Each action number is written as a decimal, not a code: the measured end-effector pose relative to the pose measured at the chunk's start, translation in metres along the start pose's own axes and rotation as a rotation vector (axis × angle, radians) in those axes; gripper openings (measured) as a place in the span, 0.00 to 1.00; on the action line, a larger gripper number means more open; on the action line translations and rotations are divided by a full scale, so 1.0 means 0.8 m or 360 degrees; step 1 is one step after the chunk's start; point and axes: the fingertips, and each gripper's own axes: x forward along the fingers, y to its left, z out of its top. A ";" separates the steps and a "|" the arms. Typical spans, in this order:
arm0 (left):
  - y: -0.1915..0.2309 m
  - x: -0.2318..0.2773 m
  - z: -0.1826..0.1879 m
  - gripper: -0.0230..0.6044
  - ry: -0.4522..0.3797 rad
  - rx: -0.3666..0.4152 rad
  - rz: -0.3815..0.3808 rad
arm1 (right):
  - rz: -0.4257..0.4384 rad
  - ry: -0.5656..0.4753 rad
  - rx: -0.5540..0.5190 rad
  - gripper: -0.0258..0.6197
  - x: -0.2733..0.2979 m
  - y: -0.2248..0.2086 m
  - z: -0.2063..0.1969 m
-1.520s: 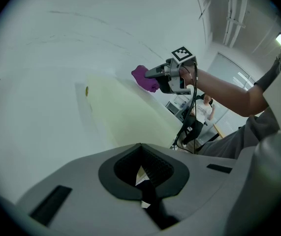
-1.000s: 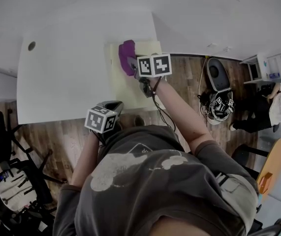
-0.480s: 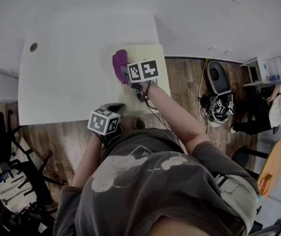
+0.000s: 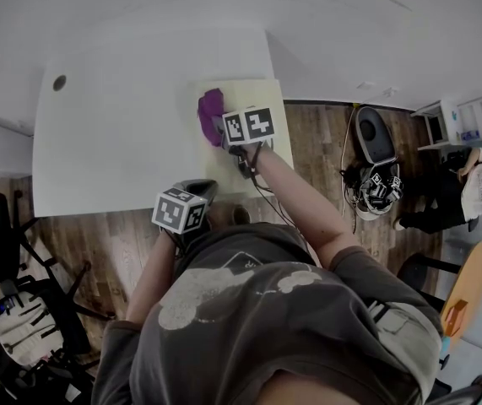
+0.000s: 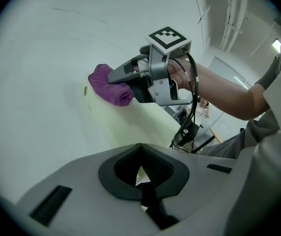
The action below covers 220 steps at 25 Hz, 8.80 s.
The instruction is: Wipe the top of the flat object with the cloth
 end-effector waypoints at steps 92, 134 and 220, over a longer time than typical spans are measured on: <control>-0.002 -0.001 -0.001 0.04 -0.0019 -0.0009 0.0036 | -0.0233 -0.0327 0.0220 0.16 -0.161 -0.132 -0.004; -0.003 0.001 0.002 0.04 -0.0019 -0.0007 0.0004 | 0.0104 0.0012 -0.0016 0.16 -0.035 0.033 -0.063; -0.013 -0.011 0.011 0.04 -0.0092 0.0130 0.0065 | -0.0005 -0.0203 0.0124 0.16 -0.149 -0.033 -0.092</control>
